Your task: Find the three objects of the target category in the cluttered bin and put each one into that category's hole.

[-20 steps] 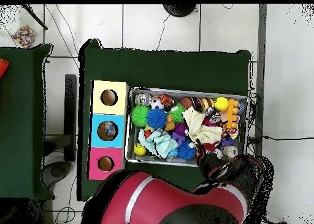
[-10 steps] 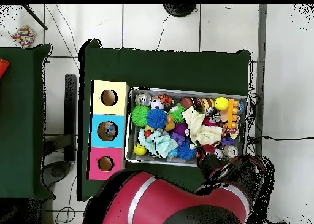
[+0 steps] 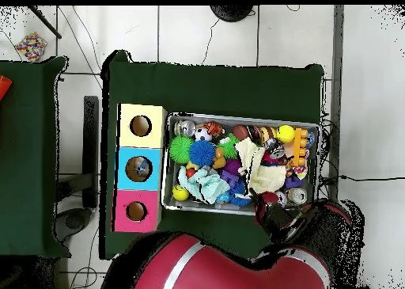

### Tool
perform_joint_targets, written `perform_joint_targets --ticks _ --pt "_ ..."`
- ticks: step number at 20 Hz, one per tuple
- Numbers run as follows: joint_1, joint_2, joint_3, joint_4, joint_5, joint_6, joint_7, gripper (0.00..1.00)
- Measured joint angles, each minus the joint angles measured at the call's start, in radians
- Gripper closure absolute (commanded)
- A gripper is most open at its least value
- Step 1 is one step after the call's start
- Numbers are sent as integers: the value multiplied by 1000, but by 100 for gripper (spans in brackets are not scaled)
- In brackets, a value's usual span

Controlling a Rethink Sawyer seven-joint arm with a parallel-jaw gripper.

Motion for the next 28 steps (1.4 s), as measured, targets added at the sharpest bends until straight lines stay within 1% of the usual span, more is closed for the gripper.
perform_joint_targets --ticks 4,6,10,12,13,18,22,28 --pt "0 -59 0 15 -44 -63 83 100" --pt "0 -97 0 23 -68 -98 143 100" --pt "3 -149 0 29 -99 -138 221 100" --pt "5 -167 0 31 -107 -149 242 100" --pt "10 -193 -1 34 -119 -163 270 100" --pt "27 -246 -1 42 -139 -180 317 100" --pt "55 -299 -1 67 -143 -180 354 100" --pt "92 -298 -1 95 -143 -176 355 100"
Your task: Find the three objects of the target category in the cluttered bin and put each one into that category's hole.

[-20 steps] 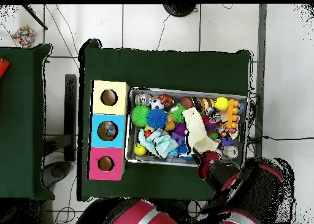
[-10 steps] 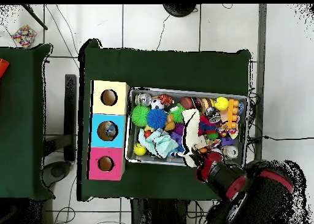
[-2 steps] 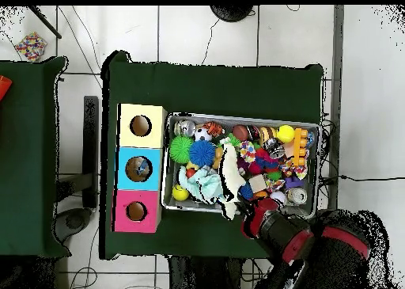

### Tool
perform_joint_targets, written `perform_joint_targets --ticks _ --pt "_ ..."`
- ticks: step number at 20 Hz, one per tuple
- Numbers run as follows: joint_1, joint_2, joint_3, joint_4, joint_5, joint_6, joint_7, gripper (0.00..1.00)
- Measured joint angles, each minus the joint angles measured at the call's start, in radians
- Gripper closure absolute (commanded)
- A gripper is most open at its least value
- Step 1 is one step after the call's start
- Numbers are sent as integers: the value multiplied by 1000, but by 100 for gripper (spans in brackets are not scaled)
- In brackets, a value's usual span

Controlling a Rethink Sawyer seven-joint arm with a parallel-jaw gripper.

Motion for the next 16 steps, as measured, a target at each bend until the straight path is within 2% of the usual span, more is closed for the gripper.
perform_joint_targets --ticks 16 --pt "67 114 0 4 -1 115 0 100"
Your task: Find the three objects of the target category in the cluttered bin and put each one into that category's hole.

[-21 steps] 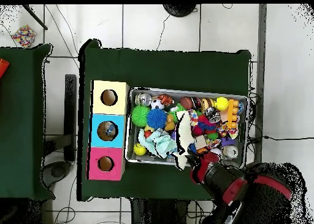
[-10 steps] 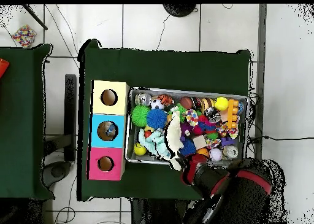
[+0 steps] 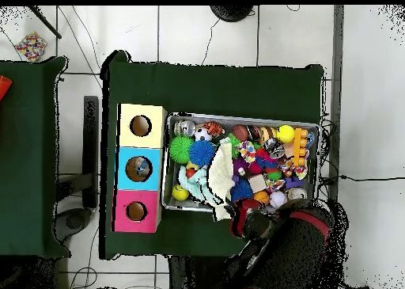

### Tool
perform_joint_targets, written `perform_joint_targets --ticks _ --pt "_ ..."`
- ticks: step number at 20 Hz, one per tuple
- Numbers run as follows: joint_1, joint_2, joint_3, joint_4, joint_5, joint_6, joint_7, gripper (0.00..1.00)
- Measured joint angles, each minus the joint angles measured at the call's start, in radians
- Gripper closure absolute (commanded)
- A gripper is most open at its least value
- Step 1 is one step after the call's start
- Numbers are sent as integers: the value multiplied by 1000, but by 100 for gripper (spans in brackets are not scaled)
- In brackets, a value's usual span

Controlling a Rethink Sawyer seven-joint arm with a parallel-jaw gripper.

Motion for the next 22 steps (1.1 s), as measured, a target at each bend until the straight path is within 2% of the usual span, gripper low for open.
perform_joint_targets --ticks 4,5,22 --pt "17 15 0 0 -8 12 0 100" --pt "28 20 0 0 -16 17 0 0" --pt "75 56 -24 0 -45 36 1 0"
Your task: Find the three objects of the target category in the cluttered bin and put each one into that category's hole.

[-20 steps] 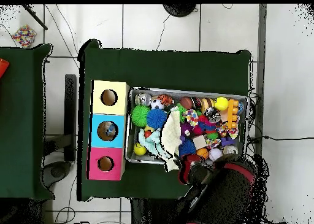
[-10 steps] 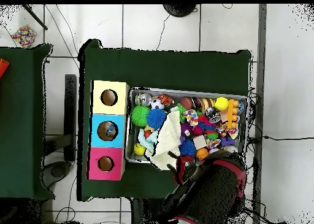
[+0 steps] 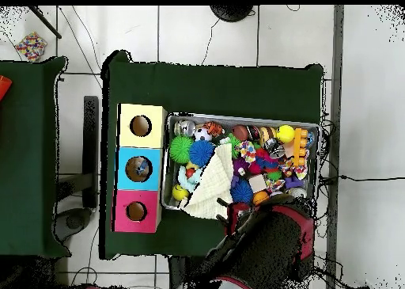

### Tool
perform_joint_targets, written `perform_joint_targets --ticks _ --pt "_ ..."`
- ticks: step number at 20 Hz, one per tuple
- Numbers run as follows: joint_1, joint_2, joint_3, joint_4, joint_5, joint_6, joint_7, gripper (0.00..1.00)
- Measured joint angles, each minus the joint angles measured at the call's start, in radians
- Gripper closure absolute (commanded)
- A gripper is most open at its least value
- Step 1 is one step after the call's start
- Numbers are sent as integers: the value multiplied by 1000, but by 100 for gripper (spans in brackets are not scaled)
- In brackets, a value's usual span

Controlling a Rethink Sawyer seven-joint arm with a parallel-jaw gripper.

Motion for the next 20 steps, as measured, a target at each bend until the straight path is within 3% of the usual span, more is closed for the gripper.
perform_joint_targets --ticks 9,20 --pt "37 104 -83 -5 -75 153 6 0" --pt "34 157 -129 -10 -97 269 6 0"
